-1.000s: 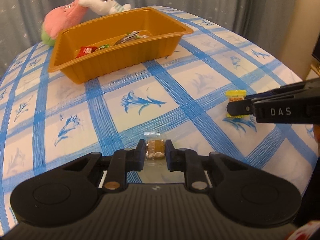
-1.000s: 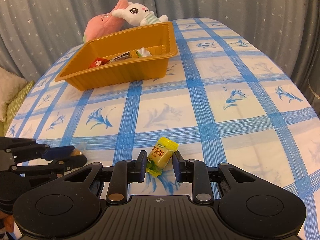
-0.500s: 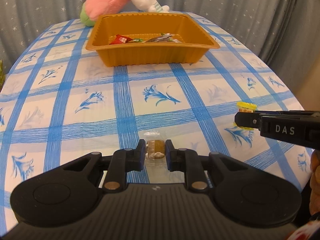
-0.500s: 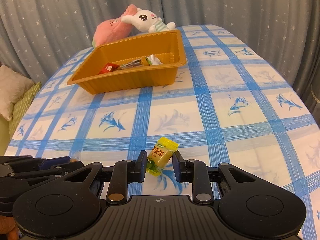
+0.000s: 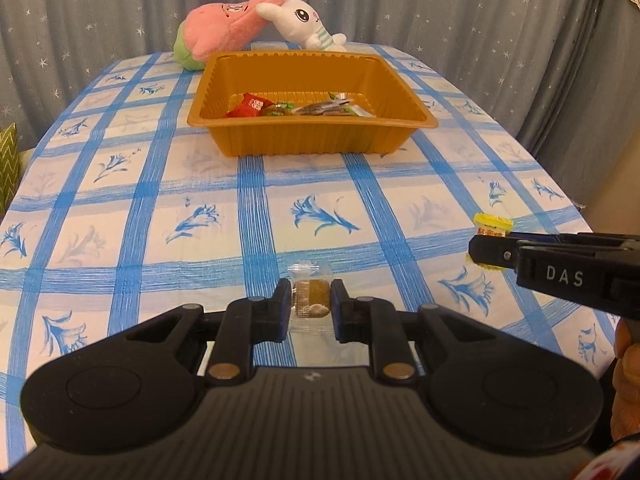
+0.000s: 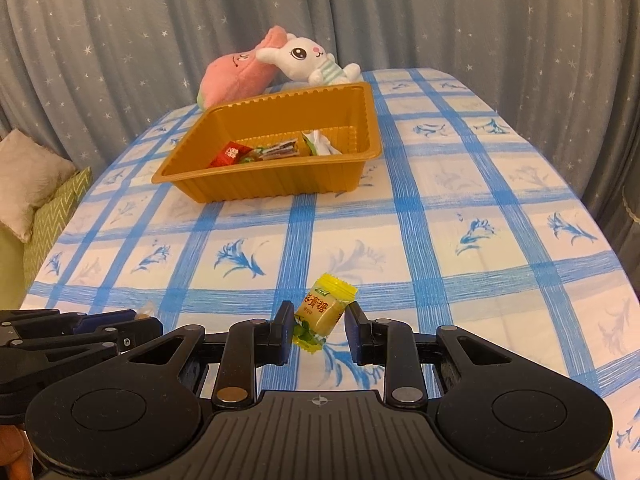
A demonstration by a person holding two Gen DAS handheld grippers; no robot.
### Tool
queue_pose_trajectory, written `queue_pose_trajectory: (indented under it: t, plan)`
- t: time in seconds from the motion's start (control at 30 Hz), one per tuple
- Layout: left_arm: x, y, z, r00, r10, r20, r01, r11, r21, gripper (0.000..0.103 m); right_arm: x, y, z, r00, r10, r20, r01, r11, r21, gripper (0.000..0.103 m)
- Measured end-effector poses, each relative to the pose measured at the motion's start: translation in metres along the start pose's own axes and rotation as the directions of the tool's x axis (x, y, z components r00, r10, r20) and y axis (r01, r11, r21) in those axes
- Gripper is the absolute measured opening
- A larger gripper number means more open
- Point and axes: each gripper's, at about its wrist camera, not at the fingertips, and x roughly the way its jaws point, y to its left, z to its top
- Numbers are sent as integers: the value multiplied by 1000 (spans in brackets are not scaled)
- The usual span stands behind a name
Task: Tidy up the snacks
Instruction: 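Carry both candies over the orange tray and lower them inside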
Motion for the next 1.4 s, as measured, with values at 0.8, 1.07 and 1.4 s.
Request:
queue_pose_trajectory:
  t: [0.8, 1.07, 1.4]
  plan:
    - [0, 2, 45, 998, -13, 55, 13, 1000, 1, 18, 3, 1, 34, 1000, -6, 17, 7, 998, -57, 28]
    - [2, 5, 73, 996, -21, 88, 21, 1000, 1, 18, 6, 1, 62, 999, -2, 54, 7, 997, -80, 28]
    - [8, 12, 109, 992, -22, 126, 21, 1000, 4, 18, 17, 0, 96, 996, 2, 91, 8, 994, -108, 28]
